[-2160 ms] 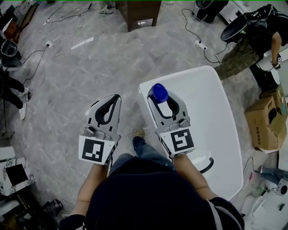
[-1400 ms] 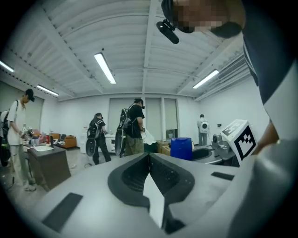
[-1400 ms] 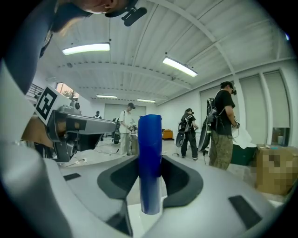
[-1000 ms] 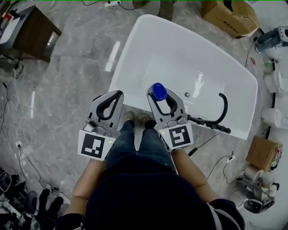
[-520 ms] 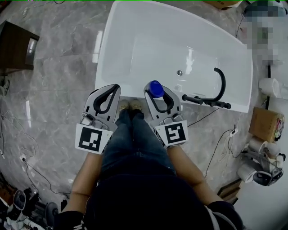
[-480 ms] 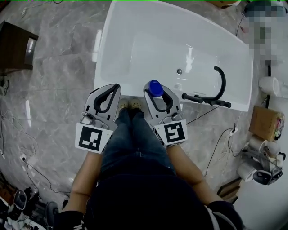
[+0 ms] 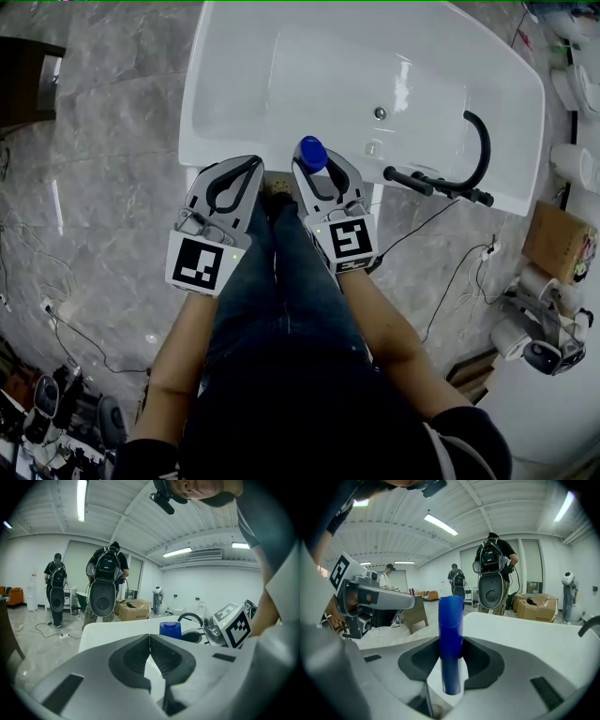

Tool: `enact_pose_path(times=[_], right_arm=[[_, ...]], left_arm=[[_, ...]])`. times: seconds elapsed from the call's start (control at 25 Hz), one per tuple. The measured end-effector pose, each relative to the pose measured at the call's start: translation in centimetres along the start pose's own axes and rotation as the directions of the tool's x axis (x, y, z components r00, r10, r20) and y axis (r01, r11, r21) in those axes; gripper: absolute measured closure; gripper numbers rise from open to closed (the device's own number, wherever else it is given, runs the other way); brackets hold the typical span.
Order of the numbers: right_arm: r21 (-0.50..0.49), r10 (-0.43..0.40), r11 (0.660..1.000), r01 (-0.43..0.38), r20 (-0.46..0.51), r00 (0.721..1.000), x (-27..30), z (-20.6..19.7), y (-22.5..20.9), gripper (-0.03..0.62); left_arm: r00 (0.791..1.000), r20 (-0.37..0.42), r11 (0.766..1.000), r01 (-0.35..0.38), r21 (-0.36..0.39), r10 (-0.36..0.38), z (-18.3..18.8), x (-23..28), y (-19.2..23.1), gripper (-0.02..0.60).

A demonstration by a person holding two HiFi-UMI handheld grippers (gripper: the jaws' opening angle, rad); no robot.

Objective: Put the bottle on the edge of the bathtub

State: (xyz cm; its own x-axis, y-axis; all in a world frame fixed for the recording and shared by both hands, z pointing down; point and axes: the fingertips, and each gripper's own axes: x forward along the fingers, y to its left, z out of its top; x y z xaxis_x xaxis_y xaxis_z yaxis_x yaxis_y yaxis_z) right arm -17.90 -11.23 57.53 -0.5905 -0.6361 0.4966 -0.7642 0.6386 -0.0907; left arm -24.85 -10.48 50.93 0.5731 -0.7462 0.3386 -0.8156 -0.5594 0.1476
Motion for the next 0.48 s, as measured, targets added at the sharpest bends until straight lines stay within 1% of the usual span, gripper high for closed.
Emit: enact_pose_path(times=[0.12,0.32,0.48], right_arm=[[0.011,0.003,1.0,-0.003,-0.038,0.999,1.7,-2.1,-0.9,0.43],[0.011,0.01,1.0,-0.009,-0.085,0.996,3.6,-5.5,-1.6,0.43],[0.006,0.019,1.0,-0.019,-0.128,0.992,4.7,-7.5,-1.9,0.43]], left_arm=[[1.0,-0.021,1.0,-0.006,-0.029,0.006,-1.3,1.3,0.5,0.557],[0.999,-0.045,0.999,-0.026,-0.038,0.024,-3.4,2.2,1.0,0.557],[0.997,-0.069,0.999,-0.027,-0.047,0.024,-4.6,2.6,1.0,0.557]])
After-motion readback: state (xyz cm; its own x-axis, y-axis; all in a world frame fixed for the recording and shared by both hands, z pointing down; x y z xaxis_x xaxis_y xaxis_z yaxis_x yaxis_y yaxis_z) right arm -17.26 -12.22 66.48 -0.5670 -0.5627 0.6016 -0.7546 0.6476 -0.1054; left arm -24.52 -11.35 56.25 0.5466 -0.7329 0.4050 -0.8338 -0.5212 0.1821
